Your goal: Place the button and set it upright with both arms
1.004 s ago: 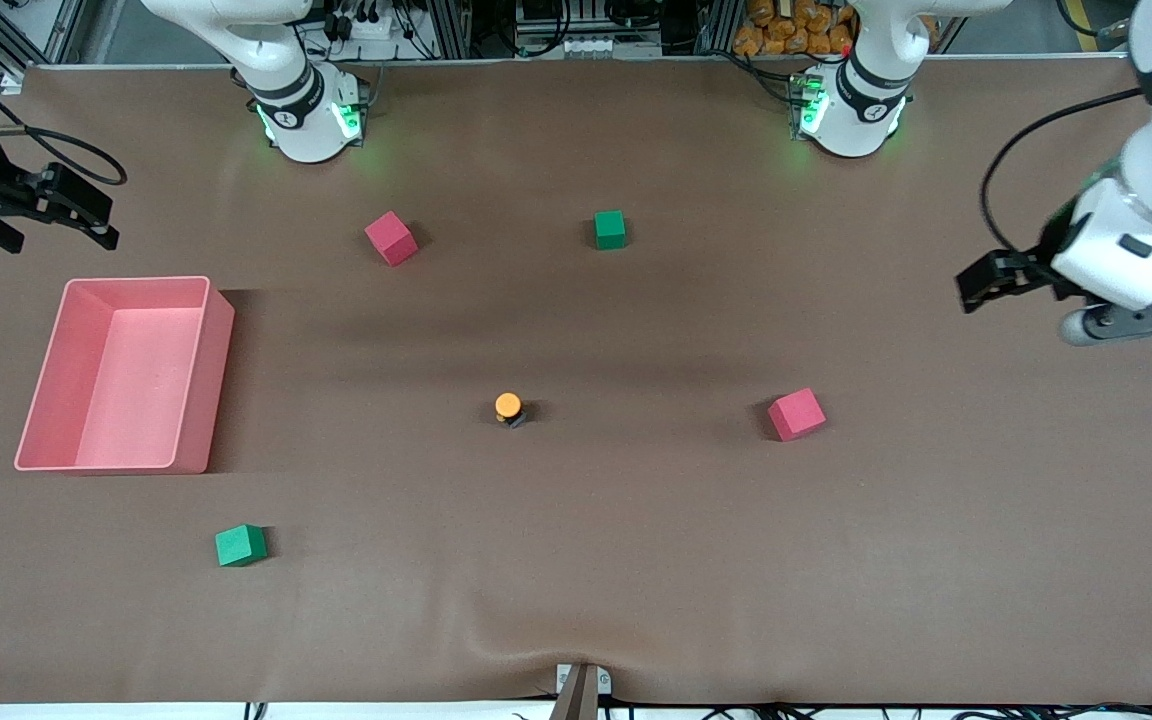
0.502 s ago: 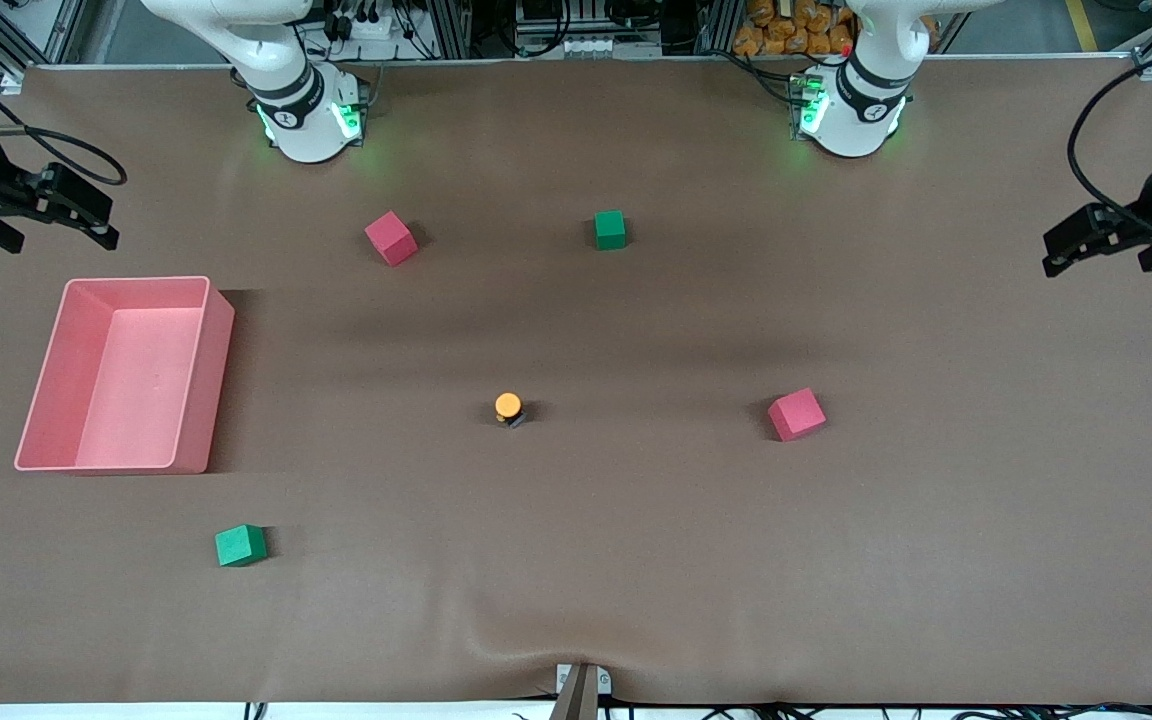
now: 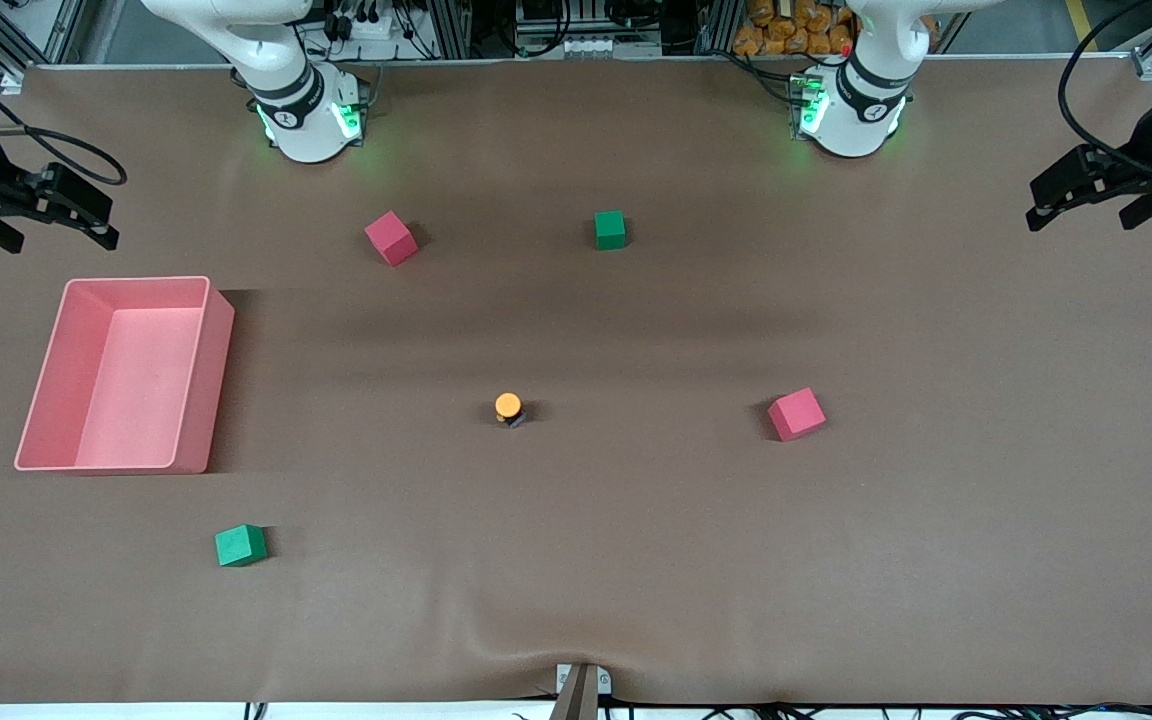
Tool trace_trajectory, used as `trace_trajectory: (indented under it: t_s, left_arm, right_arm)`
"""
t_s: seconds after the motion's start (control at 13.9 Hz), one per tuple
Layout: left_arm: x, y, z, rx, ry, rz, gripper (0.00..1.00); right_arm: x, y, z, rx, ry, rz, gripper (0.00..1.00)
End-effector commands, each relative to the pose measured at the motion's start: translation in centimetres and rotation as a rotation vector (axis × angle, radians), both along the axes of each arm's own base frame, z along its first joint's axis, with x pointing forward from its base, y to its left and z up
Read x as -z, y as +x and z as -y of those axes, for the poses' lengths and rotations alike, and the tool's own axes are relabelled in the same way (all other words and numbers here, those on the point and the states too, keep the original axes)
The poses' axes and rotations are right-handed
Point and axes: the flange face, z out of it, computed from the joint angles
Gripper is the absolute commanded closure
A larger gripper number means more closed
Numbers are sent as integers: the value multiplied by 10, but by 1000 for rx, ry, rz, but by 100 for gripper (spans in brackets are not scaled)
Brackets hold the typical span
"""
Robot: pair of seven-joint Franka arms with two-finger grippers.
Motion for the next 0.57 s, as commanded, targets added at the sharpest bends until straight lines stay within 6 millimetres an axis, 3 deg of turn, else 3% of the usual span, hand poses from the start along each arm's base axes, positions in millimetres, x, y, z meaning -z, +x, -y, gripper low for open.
trace_trajectory:
  t_s: [0.0, 0.5]
  left_arm:
    - [-12, -5, 0, 12, -16, -7, 0]
    - [-16, -6, 2, 2, 1, -29, 0]
  right_arm:
    - [-3, -1, 3, -4, 10, -2, 0]
    - [-2, -1, 3, -3, 10, -3, 0]
